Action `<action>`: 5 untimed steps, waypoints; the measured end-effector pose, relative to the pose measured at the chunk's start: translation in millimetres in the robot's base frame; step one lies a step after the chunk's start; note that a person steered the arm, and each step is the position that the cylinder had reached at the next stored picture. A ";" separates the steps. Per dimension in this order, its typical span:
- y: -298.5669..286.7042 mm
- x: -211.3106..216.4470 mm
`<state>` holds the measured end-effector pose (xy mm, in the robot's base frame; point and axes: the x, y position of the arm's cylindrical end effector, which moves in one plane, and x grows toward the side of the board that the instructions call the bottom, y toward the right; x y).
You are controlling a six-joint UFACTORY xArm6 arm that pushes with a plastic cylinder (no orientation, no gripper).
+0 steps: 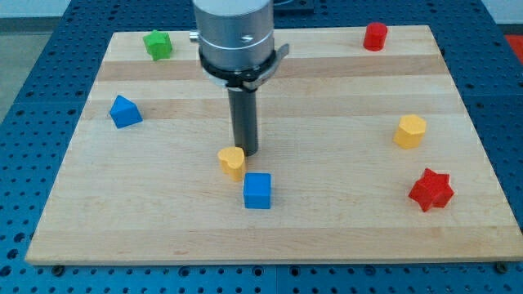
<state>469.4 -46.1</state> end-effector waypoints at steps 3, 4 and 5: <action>-26.9 3.4; 2.0 3.5; 2.0 10.9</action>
<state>480.3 -44.2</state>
